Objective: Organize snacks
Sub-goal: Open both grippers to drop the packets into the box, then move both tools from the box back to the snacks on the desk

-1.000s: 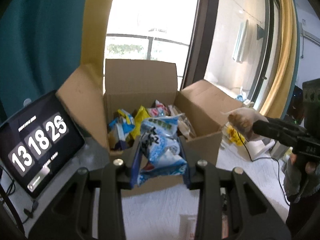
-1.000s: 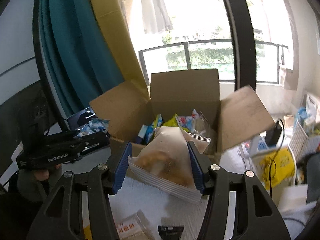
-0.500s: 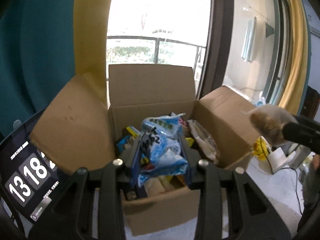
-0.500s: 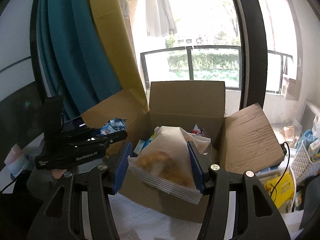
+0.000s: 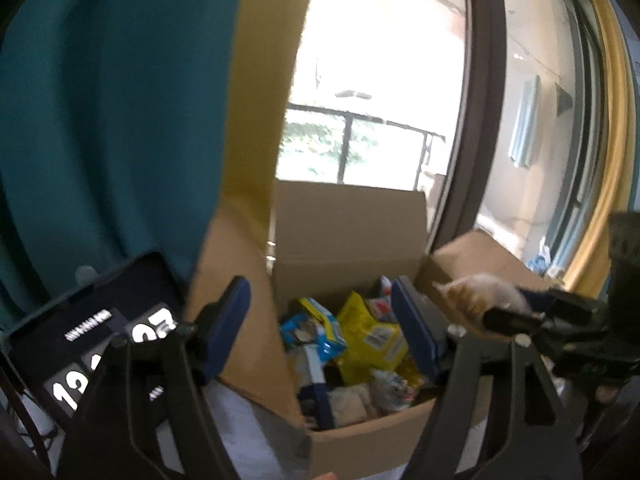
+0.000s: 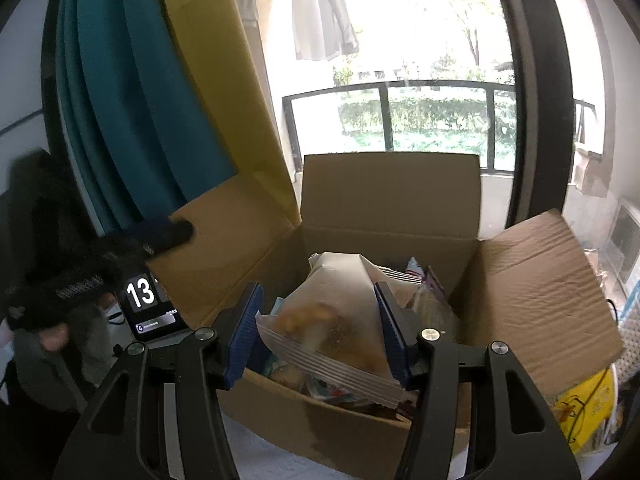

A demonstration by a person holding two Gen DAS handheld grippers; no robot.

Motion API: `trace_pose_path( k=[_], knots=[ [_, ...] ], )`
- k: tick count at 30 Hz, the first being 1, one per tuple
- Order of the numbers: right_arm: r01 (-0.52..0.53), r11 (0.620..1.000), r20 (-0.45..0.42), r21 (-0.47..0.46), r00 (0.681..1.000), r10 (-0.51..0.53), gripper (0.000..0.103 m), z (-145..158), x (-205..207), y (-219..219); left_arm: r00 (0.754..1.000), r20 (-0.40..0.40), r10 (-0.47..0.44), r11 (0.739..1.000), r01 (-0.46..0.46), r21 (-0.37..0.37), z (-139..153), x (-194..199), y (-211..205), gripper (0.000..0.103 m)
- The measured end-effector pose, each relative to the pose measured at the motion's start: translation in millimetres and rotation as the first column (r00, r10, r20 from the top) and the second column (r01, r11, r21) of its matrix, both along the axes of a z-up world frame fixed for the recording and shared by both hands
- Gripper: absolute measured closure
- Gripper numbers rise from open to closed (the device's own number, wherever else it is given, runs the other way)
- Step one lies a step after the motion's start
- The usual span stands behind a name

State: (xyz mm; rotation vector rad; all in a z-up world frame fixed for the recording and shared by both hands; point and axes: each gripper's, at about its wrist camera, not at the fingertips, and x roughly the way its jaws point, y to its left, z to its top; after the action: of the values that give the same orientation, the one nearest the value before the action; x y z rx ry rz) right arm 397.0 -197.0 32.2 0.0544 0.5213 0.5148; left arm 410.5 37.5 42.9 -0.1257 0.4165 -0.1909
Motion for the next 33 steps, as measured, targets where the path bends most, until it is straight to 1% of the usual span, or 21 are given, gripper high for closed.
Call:
trace_pose_path(
  k=[6,7,9,11,12,19,26,30,33],
  knots=[
    [0.029,0.999,-0.027,-0.025,0.999,-0.030,0.043,-5.6,14.8,14.2,1.000,0.013,0.029,0.999,-0.028,-0.033,7.0,-2.1,17.5,0.029],
    [0.034,0.998,-0.042,-0.048,0.999,-0.036,0.043,-8.6,19.1,17.5,0.999,0.014,0.030,0.999,-0.029,-0.039,7.9,-3.3,19.8,0.029],
    [0.057,0.996,-0.056,-0.073,0.997,-0.061,0.034,-12.8,25.3,20.1,0.999,0.015,0.033,0.998,-0.032,-0.049,9.5,-3.9,22.6,0.029],
    [0.080,0.993,-0.042,-0.084,0.996,-0.084,0.029,-14.9,24.1,18.7,1.000,0.010,0.028,0.998,-0.028,-0.054,9.4,-4.0,22.8,0.029],
    [0.082,0.993,-0.037,-0.088,0.996,-0.085,0.029,-14.8,22.2,17.9,1.000,0.009,0.024,0.998,-0.024,-0.053,9.4,-3.9,21.7,0.029],
    [0.099,0.990,-0.024,-0.099,0.994,-0.102,0.029,-7.8,3.7,6.6,1.000,0.010,-0.004,0.999,0.004,-0.047,13.1,-9.5,11.1,0.029],
    [0.115,0.989,-0.025,-0.092,0.993,-0.118,0.029,-1.7,-27.5,-10.5,0.998,0.024,-0.059,0.998,0.059,-0.029,19.0,-24.0,-11.1,0.029],
    [0.126,0.988,-0.011,-0.087,0.992,-0.127,0.029,6.3,-49.1,-22.3,0.995,0.015,-0.099,0.995,0.100,-0.008,18.2,-34.6,-25.8,0.029],
    [0.131,0.988,0.001,-0.086,0.991,-0.132,0.029,10.8,-62.5,-27.7,0.993,0.002,-0.121,0.993,0.121,-0.012,17.5,-43.9,-33.3,0.029]
  ],
)
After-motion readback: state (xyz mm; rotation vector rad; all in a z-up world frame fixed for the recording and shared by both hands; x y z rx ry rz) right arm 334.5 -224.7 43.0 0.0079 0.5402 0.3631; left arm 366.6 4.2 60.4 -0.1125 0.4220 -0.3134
